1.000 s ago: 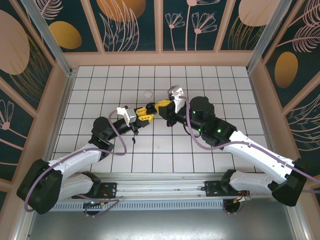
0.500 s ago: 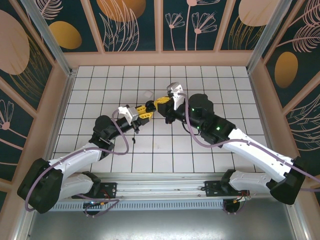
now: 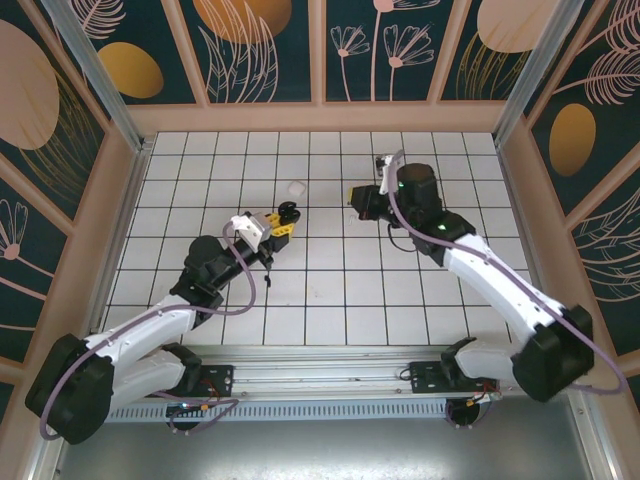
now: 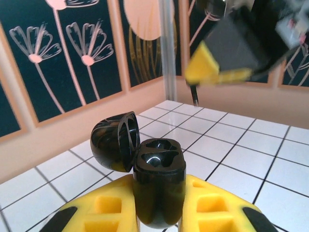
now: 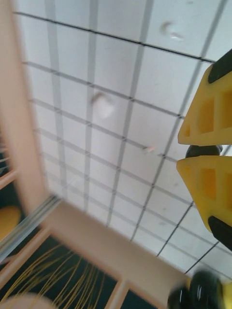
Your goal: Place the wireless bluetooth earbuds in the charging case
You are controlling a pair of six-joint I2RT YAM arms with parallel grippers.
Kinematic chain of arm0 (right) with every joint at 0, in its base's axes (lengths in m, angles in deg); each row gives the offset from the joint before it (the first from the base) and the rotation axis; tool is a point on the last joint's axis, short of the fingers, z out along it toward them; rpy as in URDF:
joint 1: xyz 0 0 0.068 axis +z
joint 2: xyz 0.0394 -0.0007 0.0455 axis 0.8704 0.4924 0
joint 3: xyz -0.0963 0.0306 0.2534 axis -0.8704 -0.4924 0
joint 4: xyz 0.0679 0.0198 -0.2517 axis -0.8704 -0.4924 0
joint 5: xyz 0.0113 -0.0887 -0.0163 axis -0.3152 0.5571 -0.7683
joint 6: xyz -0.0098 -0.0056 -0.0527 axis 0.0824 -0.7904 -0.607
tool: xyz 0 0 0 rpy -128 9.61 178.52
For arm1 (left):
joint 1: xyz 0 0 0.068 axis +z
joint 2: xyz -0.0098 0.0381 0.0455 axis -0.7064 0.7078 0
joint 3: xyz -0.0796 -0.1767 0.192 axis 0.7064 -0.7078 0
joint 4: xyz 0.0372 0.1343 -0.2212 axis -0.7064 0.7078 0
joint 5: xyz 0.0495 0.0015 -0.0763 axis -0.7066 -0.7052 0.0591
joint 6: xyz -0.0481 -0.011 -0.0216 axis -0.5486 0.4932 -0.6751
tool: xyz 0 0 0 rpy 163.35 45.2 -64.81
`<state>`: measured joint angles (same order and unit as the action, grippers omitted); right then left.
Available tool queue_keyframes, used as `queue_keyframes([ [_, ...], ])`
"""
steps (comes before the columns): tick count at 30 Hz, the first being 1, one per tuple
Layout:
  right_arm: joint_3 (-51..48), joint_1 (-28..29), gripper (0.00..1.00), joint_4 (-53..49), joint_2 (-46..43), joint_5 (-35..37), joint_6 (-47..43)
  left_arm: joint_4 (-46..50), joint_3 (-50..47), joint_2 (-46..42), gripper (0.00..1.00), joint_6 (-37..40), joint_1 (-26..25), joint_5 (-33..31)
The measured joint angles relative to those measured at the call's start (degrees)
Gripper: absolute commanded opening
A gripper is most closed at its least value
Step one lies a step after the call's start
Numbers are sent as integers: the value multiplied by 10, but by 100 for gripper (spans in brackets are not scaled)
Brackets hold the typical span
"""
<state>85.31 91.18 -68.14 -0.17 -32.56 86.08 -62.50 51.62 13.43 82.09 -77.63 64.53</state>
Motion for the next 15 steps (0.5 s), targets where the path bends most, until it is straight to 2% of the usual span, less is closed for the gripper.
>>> queue_keyframes([
  [9, 3, -2, 7, -89, 256, -41, 41, 48, -30, -57, 0, -8, 0, -42],
  [13, 31, 7, 9, -126, 322, -41, 43, 58, -44, -74, 0, -13, 0, -46],
  [15, 53, 13, 14, -136, 329, -38, 43, 59, -49, -81, 0, -15, 0, -46],
])
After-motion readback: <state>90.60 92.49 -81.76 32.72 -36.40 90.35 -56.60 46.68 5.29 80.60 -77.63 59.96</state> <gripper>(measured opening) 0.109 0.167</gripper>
